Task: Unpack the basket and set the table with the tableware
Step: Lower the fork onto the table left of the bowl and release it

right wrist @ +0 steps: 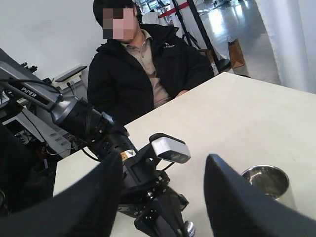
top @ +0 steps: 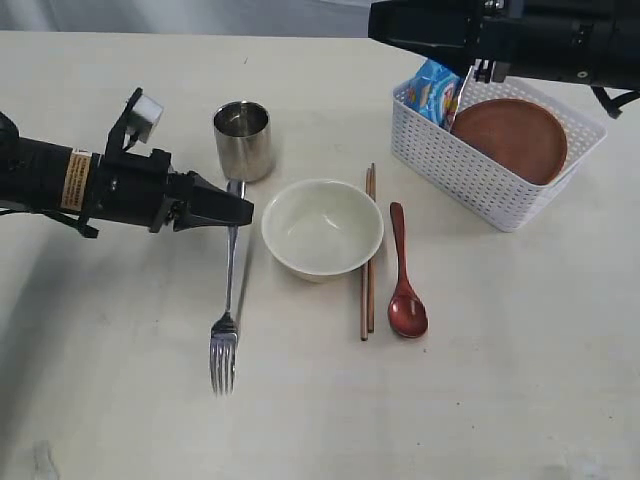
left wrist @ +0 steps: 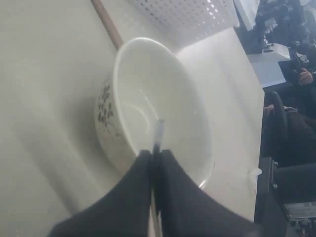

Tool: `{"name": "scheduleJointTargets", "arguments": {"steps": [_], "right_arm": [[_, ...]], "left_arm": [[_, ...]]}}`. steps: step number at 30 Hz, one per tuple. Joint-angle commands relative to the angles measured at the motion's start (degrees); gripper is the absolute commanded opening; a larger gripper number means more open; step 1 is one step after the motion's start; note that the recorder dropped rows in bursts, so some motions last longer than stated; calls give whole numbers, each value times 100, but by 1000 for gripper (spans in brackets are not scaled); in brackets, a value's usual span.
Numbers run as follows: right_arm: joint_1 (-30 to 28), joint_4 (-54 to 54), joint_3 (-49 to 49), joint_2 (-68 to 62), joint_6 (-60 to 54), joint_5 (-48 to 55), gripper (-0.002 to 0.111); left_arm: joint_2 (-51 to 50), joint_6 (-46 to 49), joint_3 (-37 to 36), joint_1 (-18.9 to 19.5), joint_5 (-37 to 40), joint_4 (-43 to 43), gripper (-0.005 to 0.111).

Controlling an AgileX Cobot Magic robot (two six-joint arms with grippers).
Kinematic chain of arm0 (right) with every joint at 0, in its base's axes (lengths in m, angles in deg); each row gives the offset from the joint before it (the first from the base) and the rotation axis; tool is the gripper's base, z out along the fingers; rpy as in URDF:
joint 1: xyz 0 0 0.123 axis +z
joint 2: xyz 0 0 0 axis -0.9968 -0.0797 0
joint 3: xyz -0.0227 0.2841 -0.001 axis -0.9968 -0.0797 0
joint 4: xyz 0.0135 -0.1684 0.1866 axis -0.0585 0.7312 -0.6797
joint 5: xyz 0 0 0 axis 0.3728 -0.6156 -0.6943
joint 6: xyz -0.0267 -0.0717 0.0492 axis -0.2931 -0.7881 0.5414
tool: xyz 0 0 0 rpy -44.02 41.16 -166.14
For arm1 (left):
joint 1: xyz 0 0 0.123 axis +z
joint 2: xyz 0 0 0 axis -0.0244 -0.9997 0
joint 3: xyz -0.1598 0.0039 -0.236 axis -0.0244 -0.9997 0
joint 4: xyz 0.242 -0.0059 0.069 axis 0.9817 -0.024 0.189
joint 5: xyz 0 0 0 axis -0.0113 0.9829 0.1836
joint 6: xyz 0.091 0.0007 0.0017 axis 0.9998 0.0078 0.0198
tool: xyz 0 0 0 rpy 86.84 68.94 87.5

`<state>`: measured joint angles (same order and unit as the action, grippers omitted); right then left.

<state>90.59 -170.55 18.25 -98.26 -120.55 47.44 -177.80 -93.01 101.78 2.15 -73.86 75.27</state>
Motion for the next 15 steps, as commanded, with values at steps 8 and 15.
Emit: {"name": "scheduleJointTargets", "arguments": {"steps": [8,15], "right_arm": [[-42,-15,-19,52,12,50,49],[-42,-35,-19,52,12,50,49]], "left_arm": [[-13,-658,36,3,453,-3,17],[-22,-681,36,3,779,-60,18]]}}
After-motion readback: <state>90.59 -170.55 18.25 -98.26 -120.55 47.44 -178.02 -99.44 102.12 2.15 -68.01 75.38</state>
